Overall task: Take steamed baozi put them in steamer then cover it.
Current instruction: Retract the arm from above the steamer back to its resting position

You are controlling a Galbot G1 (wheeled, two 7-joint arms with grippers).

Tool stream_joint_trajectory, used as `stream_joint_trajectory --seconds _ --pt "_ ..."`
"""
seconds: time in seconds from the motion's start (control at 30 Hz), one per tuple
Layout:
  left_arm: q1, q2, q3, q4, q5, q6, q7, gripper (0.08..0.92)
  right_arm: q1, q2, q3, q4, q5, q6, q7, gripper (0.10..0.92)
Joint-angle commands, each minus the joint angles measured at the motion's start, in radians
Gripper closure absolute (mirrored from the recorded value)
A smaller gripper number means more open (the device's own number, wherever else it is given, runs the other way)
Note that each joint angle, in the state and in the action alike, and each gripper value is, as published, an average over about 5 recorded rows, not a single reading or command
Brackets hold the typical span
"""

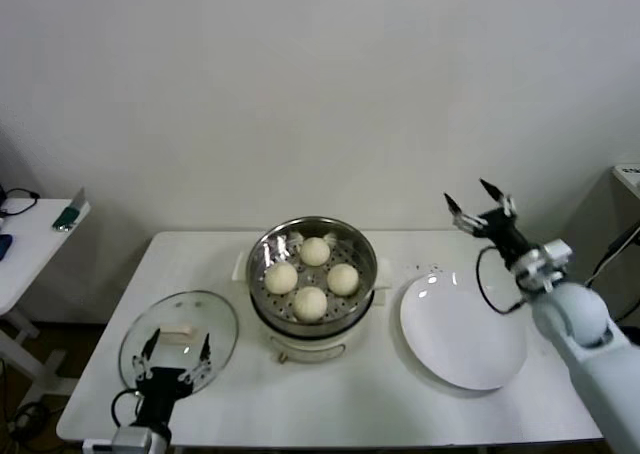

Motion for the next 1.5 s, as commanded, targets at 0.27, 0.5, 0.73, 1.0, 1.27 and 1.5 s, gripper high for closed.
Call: stream_joint_trajectory --seconds 0.27,0.5,0.73,1.0,1.27,1.5 --pt "-0.017 0.011 -0.025 0.008 0.175 -0.060 -0.058 0.177 -0.622 0.310 0.196 0.030 -0.102 0.407 0.014 0.203" --pt "-0.011 0.110 -0.098 0.083 0.736 -0.121 -0.282 0.177 -0.617 0.333 0.175 0.020 -0.112 0.417 0.029 0.203" --pt "-0.024 0.169 -0.108 0.322 1.111 -0.165 -0.368 0.177 -0.604 0.354 0.167 0.016 -0.141 0.416 0.038 0.203" --pt "-0.151 0.136 -0.091 0.554 1.280 -0.147 -0.450 0.177 -0.601 0.373 0.168 0.015 -0.145 0.417 0.043 0.203" --pt "-0.209 0.108 -0.073 0.606 1.303 -0.134 -0.471 0.177 -0.608 0.378 0.176 0.021 -0.143 0.419 0.047 0.203" --pt "-0.264 0.099 -0.063 0.649 1.319 -0.123 -0.460 0.177 -0.617 0.383 0.185 0.026 -0.143 0.424 0.051 0.203"
